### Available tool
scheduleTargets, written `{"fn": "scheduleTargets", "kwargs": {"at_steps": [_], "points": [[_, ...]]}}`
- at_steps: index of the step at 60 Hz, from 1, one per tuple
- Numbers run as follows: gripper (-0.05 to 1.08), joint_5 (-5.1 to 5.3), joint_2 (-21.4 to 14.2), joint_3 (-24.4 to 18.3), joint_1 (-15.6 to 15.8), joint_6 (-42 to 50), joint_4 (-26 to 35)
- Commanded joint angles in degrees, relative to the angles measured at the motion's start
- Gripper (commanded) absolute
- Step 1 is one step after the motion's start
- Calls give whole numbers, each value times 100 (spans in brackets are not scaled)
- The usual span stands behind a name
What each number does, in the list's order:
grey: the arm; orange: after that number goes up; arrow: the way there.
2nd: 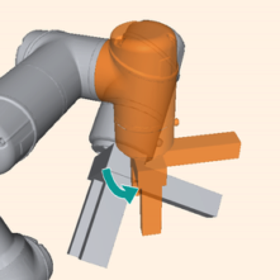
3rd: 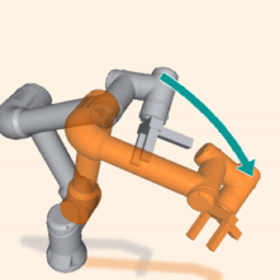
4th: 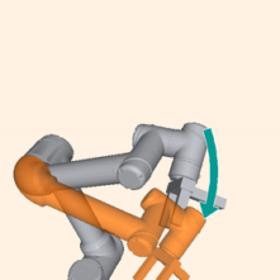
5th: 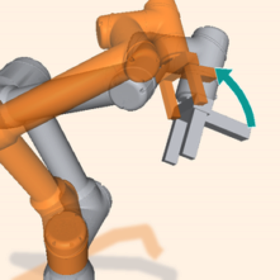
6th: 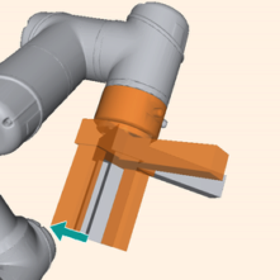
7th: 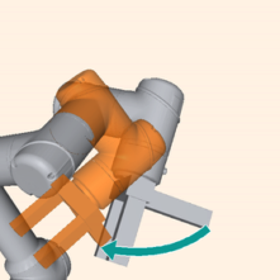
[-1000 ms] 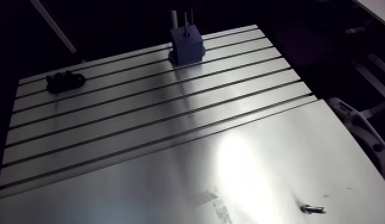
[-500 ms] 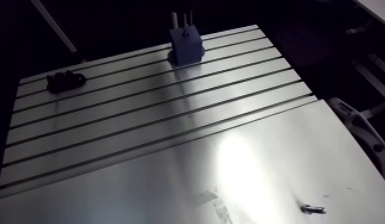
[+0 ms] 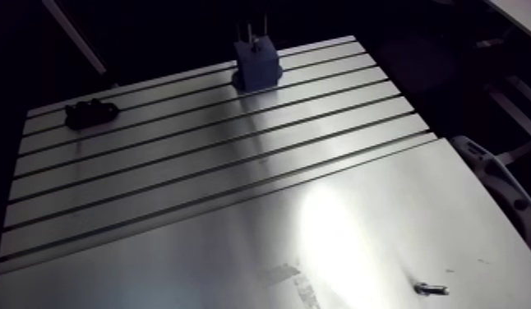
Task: Pick up the M10 bolt and insert it into the hex recess until seated.
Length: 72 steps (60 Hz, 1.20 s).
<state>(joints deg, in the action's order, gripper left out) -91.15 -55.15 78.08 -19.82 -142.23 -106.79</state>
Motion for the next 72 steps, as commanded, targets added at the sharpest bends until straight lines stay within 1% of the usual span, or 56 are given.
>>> {"fn": "scheduleTargets", "kwargs": {"at_steps": [1,2,9,17,26,29,33,34,35,36,37,39,40,41,42,43,44,45,46,47,48,49,50,51,54,56,61,62,69,72], "points": [[10,49,-17,27,-5,73,-3],[8,49,-17,27,-5,76,3],[7,65,-26,27,-21,107,-5],[7,135,-34,1,-84,284,-5],[7,137,-59,-24,-84,428,-5],[9,129,-61,-49,-84,494,3],[13,144,-92,-84,-84,548,-5],[16,168,-133,-101,-84,595,3],[16,168,-133,-101,-84,595,3],[20,194,-161,-134,-84,677,11],[29,213,-188,-161,-84,809,20],[29,213,-188,-161,-84,809,20],[42,216,-214,-203,-91,993,21],[42,216,-214,-203,-91,993,21],[51,208,-233,-239,-85,1208,44],[51,208,-233,-239,-85,1208,44],[62,185,-259,-267,-84,1412,47],[75,189,-277,-286,-84,1592,55],[75,189,-277,-286,-84,1592,55],[86,205,-302,-296,-84,1753,49],[86,205,-302,-296,-84,1753,49],[95,199,-306,-320,-84,1912,63],[95,199,-306,-320,-84,1912,63],[101,191,-322,-354,-84,2070,95],[104,190,-324,-366,-76,2214,145],[108,190,-317,-408,-50,2379,344],[107,198,-301,-452,-33,2443,580],[106,198,-291,-463,-31,2501,636],[105,190,-273,-418,-15,2730,664],[106,206,-280,-372,-13,2797,631]]}}
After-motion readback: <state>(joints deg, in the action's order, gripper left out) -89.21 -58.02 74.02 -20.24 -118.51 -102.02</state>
